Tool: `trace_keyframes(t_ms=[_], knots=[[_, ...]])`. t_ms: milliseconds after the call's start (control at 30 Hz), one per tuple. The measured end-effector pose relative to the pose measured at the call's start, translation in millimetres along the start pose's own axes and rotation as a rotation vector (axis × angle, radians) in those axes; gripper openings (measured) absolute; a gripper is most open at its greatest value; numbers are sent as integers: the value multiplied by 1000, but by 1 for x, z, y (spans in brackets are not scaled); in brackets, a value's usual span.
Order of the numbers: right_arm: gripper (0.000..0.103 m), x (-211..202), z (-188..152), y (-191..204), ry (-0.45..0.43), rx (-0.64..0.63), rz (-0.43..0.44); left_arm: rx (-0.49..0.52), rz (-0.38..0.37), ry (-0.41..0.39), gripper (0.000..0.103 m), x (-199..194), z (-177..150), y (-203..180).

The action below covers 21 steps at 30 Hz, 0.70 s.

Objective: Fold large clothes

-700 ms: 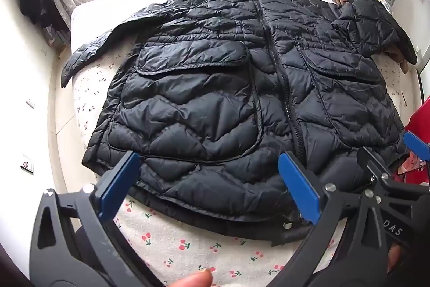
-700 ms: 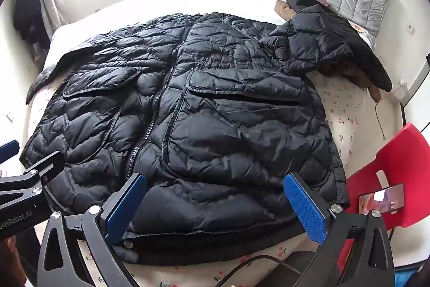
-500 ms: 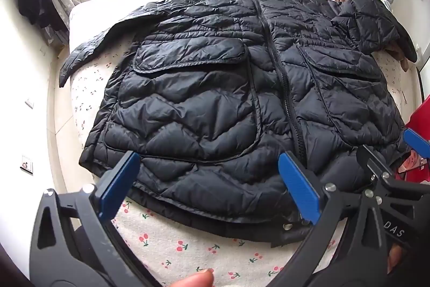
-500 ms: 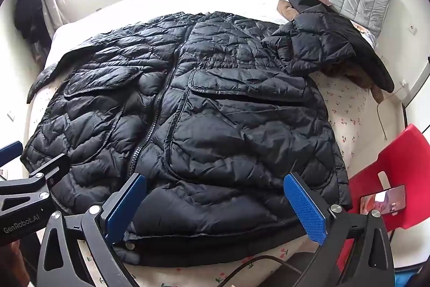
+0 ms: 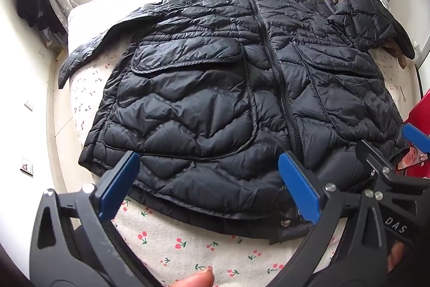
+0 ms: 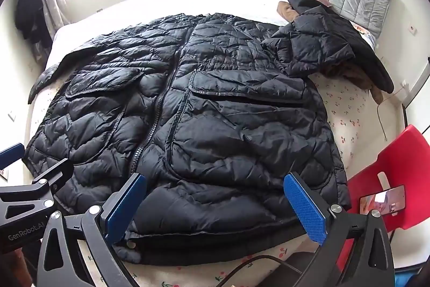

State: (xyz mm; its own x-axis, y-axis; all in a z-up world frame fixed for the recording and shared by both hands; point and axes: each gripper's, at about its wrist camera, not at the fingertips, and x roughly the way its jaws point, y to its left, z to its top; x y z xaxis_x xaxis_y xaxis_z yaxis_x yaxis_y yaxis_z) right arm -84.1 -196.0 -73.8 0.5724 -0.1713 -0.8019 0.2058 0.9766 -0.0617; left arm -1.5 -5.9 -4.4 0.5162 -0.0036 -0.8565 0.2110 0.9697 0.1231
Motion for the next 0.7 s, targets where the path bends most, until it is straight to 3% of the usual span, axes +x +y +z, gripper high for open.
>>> trace_keyframes(t_ms=[700], knots=[[103,-3,-1,0,-3,-9,-8,2,3,-2,102,1,-1,0]])
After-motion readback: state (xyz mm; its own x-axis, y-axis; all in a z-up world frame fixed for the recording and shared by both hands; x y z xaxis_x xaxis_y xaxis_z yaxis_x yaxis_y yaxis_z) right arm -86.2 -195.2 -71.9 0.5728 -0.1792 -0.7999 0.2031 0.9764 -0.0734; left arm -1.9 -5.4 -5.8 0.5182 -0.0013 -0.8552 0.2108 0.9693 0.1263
